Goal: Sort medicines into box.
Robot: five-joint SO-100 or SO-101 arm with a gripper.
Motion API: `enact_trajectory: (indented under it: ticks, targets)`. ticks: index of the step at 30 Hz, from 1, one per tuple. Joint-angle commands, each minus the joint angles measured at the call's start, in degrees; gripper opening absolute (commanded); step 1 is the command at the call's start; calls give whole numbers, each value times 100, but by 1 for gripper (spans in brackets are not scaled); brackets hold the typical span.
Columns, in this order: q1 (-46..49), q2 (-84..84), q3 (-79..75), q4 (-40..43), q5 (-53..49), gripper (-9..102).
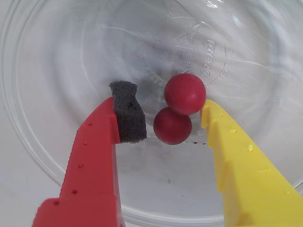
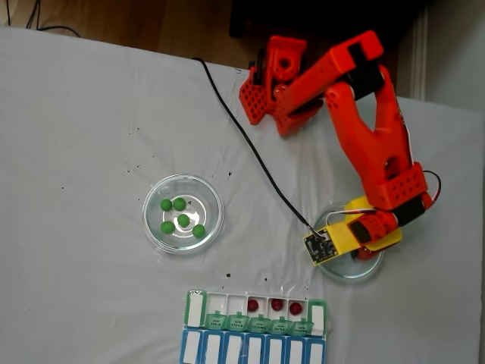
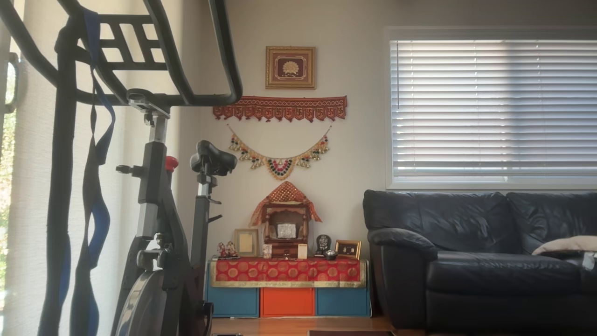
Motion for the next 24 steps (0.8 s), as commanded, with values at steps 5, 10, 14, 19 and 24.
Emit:
enact_trajectory:
  ticks: [5,10,14,19,24]
  targets:
    - [18,580,123,53,-18,24]
    - [35,571,132,70,-18,25]
    - [44,571,149,105,-18,25]
    - [44,659,220,123,44,27]
    - [62,694,255,123,53,27]
